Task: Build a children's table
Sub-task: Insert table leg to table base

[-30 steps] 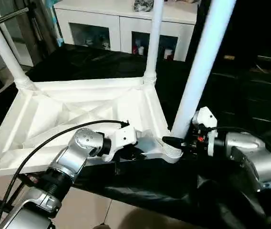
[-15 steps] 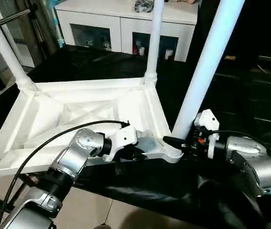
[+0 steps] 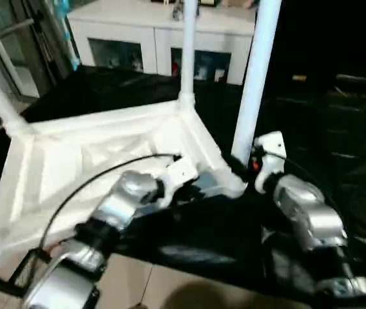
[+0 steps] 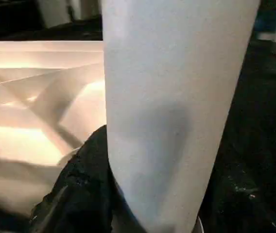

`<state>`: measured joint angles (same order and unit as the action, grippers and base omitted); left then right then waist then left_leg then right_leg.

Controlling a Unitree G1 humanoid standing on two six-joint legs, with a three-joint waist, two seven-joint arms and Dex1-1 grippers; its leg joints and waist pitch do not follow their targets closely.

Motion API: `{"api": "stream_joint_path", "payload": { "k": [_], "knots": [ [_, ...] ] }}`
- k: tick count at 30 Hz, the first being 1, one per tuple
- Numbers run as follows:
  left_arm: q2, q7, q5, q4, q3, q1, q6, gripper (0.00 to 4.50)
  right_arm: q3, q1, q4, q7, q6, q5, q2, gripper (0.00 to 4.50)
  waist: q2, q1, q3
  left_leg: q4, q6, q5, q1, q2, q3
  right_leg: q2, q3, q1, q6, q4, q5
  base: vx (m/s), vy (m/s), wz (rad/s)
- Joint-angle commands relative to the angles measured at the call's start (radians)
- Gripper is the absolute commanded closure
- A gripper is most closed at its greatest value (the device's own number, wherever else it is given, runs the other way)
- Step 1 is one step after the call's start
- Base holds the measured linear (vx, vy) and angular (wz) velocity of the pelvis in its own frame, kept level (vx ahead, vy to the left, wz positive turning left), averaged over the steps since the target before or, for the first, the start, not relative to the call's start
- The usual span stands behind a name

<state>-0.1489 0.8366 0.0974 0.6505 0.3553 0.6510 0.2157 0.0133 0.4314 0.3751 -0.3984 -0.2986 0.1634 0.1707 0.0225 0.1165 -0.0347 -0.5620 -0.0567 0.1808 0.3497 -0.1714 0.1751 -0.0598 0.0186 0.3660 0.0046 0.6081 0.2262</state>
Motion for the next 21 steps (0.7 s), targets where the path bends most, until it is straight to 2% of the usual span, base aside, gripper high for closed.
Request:
{"api": "stream_joint_path", "payload": {
  "k": [1, 2, 3, 4, 6, 8, 9, 10, 11, 13, 14, 15, 17, 21],
  "knots": [
    [0.09, -0.194, 0.014, 0.051, -0.057, 0.121, 0.009, 4.5, -0.018, -0.04, 0.203, 0.126, -0.05, -0.046, -0.067, 2.61, 0.011, -0.005, 0.03, 0.079, -0.064, 0.41, -0.021, -0.053, -0.029, -0.087, -0.045, 0.005, -0.144, -0.11, 0.401, 0.0, 0.0, 0.0],
    [0.094, -0.199, 0.014, 0.055, -0.057, 0.124, 0.009, 4.5, -0.017, -0.038, 0.205, 0.129, -0.048, -0.046, -0.07, 2.61, 0.011, -0.005, 0.03, 0.078, -0.068, 0.415, -0.026, -0.054, -0.03, -0.087, -0.045, 0.009, -0.145, -0.111, 0.403, 0.0, 0.0, 0.0],
    [0.11, -0.219, 0.017, 0.071, -0.058, 0.136, 0.01, 4.5, -0.015, -0.029, 0.214, 0.14, -0.041, -0.044, -0.079, 2.61, 0.007, -0.003, 0.03, 0.079, -0.065, 0.415, -0.025, -0.053, -0.031, -0.086, -0.043, 0.004, -0.144, -0.11, 0.398, 0.0, 0.0, 0.0],
    [0.12, -0.232, 0.022, 0.081, -0.056, 0.144, 0.007, 4.5, -0.016, -0.024, 0.215, 0.142, -0.033, -0.043, -0.083, 2.61, 0.01, -0.001, 0.031, 0.08, -0.061, 0.405, -0.021, -0.053, -0.034, -0.088, -0.043, -0.001, -0.144, -0.108, 0.379, 0.0, 0.0, 0.0],
    [0.121, -0.235, 0.029, 0.087, -0.049, 0.148, -0.011, 4.5, -0.015, -0.025, 0.199, 0.132, -0.027, -0.038, -0.083, 2.61, 0.011, -0.001, 0.038, 0.082, -0.046, 0.335, -0.003, -0.056, -0.035, -0.084, -0.04, -0.017, -0.153, -0.094, 0.233, 0.0, 0.0, 0.0],
    [0.102, -0.201, 0.044, 0.074, -0.023, 0.137, -0.091, 4.5, -0.004, -0.03, 0.155, 0.097, -0.001, -0.025, -0.067, 2.61, 0.011, -0.003, 0.043, 0.074, -0.026, 0.281, 0.003, -0.053, -0.031, -0.084, -0.039, -0.023, -0.169, -0.088, 0.139, 0.0, 0.0, 0.0],
    [0.081, -0.163, 0.054, 0.054, -0.002, 0.123, -0.148, 4.5, 0.001, -0.034, 0.132, 0.076, 0.017, -0.022, -0.053, 2.61, 0.008, -0.001, 0.043, 0.073, -0.019, 0.268, 0.004, -0.052, -0.031, -0.084, -0.039, -0.023, -0.168, -0.089, 0.125, 0.0, 0.0, 0.0],
    [0.071, -0.14, 0.056, 0.04, 0.007, 0.113, -0.173, 4.5, 0.003, -0.036, 0.12, 0.065, 0.023, -0.019, -0.044, 2.61, 0.009, 0.002, 0.046, 0.067, -0.007, 0.244, 0.002, -0.053, -0.028, -0.083, -0.039, -0.023, -0.174, -0.084, 0.085, 0.0, 0.0, 0.0],
    [0.064, -0.125, 0.055, 0.03, 0.011, 0.107, -0.186, 4.5, 0.005, -0.038, 0.112, 0.056, 0.026, -0.017, -0.037, 2.61, 0.009, 0.002, 0.047, 0.066, -0.002, 0.226, 0.005, -0.053, -0.028, -0.083, -0.039, -0.025, -0.177, -0.082, 0.062, 0.0, 0.0, 0.0],
    [0.048, -0.076, 0.046, 0.01, 0.022, 0.087, -0.232, 4.5, 0.018, -0.042, 0.089, 0.03, 0.052, -0.009, -0.02, 2.61, 0.011, 0.005, 0.054, 0.058, 0.014, 0.158, 0.011, -0.053, -0.027, -0.084, -0.036, -0.031, -0.189, -0.069, -0.043, 0.0, 0.0, 0.0],
    [0.048, -0.076, 0.046, 0.01, 0.022, 0.087, -0.232, 4.5, 0.018, -0.042, 0.089, 0.03, 0.052, -0.009, -0.02, 2.61, 0.006, 0.004, 0.055, 0.052, 0.031, 0.118, 0.015, -0.051, -0.025, -0.081, -0.034, -0.032, -0.2, -0.061, -0.115, 0.0, 0.0, 0.0],
    [0.037, -0.056, 0.039, -0.003, 0.027, 0.074, -0.241, 4.5, 0.03, -0.045, 0.068, 0.011, 0.062, 0.006, -0.009, 2.61, 0.01, 0.005, 0.055, 0.049, 0.042, 0.104, 0.017, -0.051, -0.024, -0.081, -0.032, -0.029, -0.206, -0.059, -0.145, 0.0, 0.0, 0.0],
    [0.014, -0.016, 0.031, -0.023, 0.04, 0.048, -0.276, 4.5, 0.049, -0.046, 0.025, -0.023, 0.075, 0.037, 0.004, 2.61, 0.009, 0.005, 0.053, 0.051, 0.055, 0.126, 0.016, -0.054, -0.024, -0.082, -0.031, -0.03, -0.211, -0.06, -0.12, 0.0, 0.0, 0.0],
    [-0.032, 0.067, 0.016, -0.039, 0.05, 0.007, -0.352, 4.5, 0.06, -0.041, -0.057, -0.108, 0.07, 0.083, 0.039, 2.61, 0.01, 0.002, 0.052, 0.052, 0.057, 0.135, 0.015, -0.057, -0.023, -0.08, -0.031, -0.028, -0.221, -0.06, -0.092, 0.0, 0.0, 0.0]
  ]
}}
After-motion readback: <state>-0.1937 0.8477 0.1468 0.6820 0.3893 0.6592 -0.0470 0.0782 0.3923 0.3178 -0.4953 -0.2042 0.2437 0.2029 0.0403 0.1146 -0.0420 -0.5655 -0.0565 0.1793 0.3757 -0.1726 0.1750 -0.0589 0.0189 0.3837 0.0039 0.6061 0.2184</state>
